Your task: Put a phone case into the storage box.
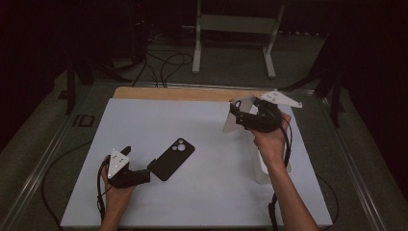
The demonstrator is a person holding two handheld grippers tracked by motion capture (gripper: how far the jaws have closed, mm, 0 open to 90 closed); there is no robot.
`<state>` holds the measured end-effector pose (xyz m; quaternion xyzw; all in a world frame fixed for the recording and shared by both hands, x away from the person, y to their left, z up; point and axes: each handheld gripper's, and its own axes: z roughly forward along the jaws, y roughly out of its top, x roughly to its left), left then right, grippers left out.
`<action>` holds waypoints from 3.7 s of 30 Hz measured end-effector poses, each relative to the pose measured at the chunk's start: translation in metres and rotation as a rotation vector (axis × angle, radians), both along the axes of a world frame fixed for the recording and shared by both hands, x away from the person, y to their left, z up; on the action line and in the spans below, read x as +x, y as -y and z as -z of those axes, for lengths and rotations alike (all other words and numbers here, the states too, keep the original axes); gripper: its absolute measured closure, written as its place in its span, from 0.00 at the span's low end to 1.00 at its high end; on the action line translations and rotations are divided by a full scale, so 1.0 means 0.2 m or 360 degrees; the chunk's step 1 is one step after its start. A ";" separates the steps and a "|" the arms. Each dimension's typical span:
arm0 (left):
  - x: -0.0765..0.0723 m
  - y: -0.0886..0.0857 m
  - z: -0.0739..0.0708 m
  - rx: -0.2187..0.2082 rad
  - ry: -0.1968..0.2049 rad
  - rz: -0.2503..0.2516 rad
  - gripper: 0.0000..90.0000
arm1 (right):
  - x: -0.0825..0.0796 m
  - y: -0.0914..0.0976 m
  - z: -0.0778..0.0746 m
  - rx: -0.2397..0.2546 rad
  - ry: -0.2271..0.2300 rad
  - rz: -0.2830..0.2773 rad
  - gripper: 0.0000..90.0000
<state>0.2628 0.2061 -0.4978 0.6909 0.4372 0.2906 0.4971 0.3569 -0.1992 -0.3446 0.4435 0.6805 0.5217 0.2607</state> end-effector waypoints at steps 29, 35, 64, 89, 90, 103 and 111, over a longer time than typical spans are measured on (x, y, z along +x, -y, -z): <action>0.01 -0.01 0.01 -0.0027 -0.0017 -0.0014 0.00 | 0.27 0.24 0.02 -0.0059 -0.0077 0.0305 0.18; 0.01 -0.01 0.01 -0.0035 -0.0014 -0.0022 0.00 | 0.30 0.27 0.00 -0.0091 -0.0084 0.0352 0.18; 0.01 -0.02 0.01 -0.0031 -0.0004 -0.0032 0.00 | 0.47 0.37 0.18 -0.0175 -0.0306 0.0485 0.18; 0.00 -0.02 0.00 -0.0032 0.0001 -0.0035 0.00 | 0.55 0.34 0.37 -0.0280 -0.0508 0.0488 0.18; 0.01 -0.02 0.00 -0.0030 -0.0001 -0.0035 0.00 | 0.55 0.35 0.38 -0.0271 -0.0518 0.0490 0.18; 0.01 -0.02 0.01 -0.0030 -0.0004 -0.0032 0.00 | 0.57 0.35 0.43 -0.0272 -0.0554 0.0502 0.18; 0.01 -0.02 0.01 -0.0031 -0.0005 -0.0033 0.00 | 0.57 0.34 0.44 -0.0294 -0.0567 0.0506 0.18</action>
